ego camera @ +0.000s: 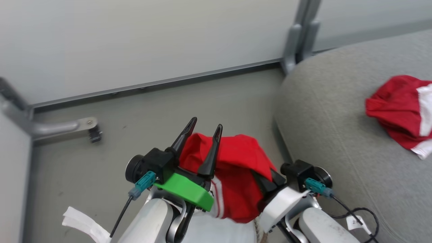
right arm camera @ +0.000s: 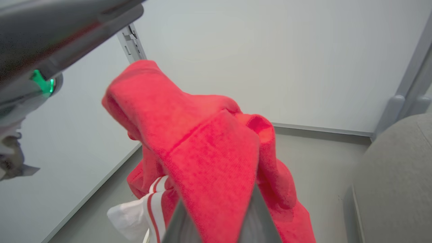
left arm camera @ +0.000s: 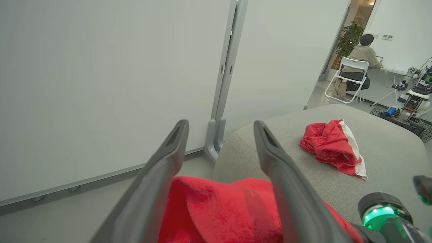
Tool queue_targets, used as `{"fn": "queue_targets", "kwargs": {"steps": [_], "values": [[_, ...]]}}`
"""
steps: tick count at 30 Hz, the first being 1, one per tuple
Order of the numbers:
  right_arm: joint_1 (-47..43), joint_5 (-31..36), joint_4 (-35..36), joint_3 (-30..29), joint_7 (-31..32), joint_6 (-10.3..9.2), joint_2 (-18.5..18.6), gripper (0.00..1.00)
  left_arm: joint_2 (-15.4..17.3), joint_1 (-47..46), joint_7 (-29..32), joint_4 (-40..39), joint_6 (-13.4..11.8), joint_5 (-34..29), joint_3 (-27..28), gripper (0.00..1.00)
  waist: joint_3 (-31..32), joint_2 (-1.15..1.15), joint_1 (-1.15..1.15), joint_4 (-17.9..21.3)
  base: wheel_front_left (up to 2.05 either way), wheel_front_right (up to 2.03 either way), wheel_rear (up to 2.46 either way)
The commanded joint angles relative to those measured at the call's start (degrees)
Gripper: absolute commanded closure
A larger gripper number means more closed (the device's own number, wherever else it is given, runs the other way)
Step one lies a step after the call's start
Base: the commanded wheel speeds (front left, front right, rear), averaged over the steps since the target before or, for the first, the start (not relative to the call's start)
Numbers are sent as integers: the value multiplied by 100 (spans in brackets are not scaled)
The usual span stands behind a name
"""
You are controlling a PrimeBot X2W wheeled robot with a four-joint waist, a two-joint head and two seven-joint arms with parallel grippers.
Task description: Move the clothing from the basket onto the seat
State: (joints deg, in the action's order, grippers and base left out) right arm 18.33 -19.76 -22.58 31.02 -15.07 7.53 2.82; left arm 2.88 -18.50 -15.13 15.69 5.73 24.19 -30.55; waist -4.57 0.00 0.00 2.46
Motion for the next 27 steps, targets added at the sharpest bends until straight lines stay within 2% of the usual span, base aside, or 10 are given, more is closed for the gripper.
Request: {"fn": "queue_targets", "kwargs": {"steps": [1, 7, 13, 16, 20, 27], "values": [[-175, -10, 134, -158, -14, -8, 22, 100, 7, 84, -2, 40, 29, 4, 41, 0, -45, 0, 0, 984, 0, 0, 0], [-455, -80, 479, -464, -13, -7, 17, 100, 10, 228, -3, 145, 82, 26, 195, 0, -121, 0, 0, 1929, 0, 0, 0], [-485, -274, 682, -716, -14, -7, 42, 100, 13, 188, -2, 216, 108, 85, 183, 0, -255, 0, 0, 2449, 0, 0, 0], [-216, -274, 792, -867, -14, -7, 155, 100, 15, 126, -2, 258, 120, 53, 162, 0, -379, 0, 0, 2534, 0, 0, 0], [416, -186, 973, -1090, -13, -7, 480, 100, 21, 2, -3, 319, 121, 9, 191, 0, -638, 0, 0, 2505, 0, 0, 0], [2224, 194, 1066, -1813, -13, -7, 1542, 100, 20, -303, -3, 498, 140, -253, 223, 0, -1361, 0, 0, 2251, 0, 0, 0]]}}
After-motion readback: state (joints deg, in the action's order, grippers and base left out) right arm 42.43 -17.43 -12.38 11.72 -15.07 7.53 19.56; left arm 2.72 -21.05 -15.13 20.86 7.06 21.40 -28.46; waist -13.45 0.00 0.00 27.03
